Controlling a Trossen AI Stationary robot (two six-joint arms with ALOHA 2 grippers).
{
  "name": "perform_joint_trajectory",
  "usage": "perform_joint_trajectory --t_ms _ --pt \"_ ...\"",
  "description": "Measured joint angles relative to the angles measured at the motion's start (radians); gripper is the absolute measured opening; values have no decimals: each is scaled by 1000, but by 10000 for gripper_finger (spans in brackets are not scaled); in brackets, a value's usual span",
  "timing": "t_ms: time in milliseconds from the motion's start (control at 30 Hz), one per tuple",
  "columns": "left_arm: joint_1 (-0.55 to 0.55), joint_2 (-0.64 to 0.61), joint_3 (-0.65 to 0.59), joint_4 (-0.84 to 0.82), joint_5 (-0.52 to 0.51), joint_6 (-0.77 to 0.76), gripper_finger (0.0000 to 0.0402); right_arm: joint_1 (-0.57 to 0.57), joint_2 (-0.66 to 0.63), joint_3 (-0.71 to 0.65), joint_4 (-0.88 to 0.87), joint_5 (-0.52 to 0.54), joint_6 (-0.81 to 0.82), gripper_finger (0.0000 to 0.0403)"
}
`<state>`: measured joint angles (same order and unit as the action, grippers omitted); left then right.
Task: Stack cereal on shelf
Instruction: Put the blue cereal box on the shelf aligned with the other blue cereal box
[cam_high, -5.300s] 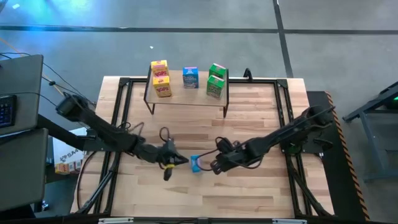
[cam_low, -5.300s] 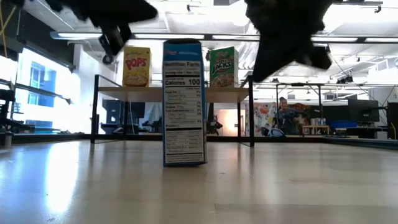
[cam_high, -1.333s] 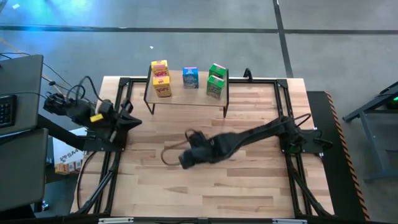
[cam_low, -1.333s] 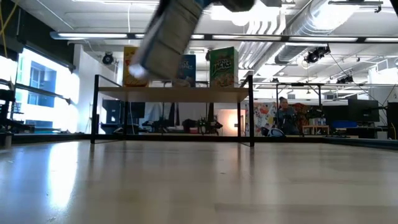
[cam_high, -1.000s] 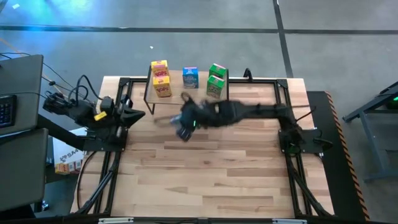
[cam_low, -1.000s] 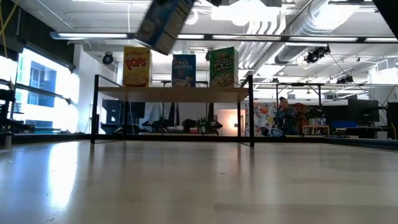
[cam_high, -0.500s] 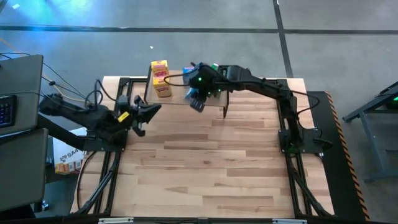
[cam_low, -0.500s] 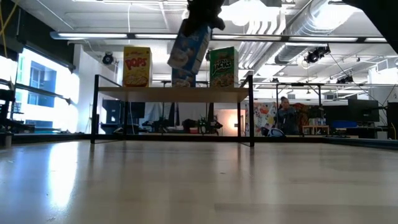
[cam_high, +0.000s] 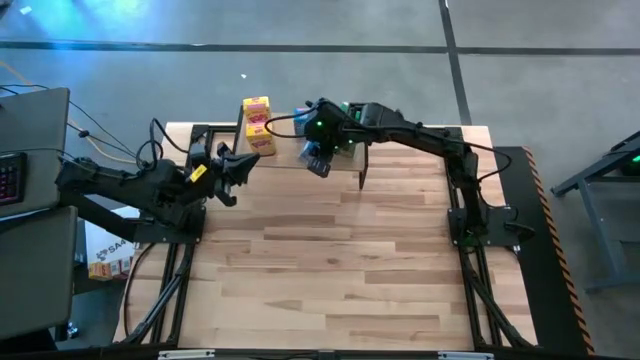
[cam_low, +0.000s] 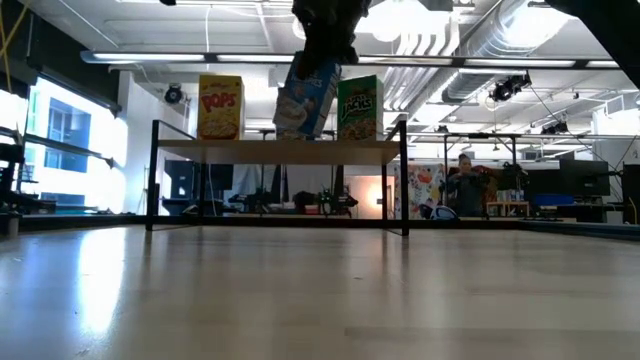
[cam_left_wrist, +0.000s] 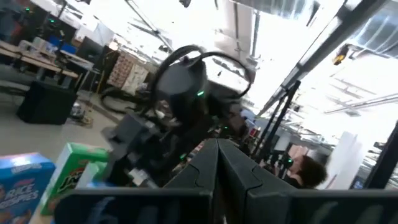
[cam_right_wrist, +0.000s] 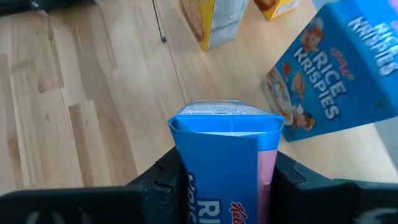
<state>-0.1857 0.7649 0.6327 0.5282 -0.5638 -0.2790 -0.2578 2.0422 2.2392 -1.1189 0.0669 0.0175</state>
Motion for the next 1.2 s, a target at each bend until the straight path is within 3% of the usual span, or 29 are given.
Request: perform_joint_trajectory --t_ms 467,967,1200 --pt "38 -7 0 -2 65 1 0 -4 1 -17 40 2 -22 119" --pt "38 -7 0 -5 66 2 0 -11 21 -17 51 -39 -97 120" --pt "38 -7 0 -5 67 2 0 -23 21 -17 132 -40 -105 172"
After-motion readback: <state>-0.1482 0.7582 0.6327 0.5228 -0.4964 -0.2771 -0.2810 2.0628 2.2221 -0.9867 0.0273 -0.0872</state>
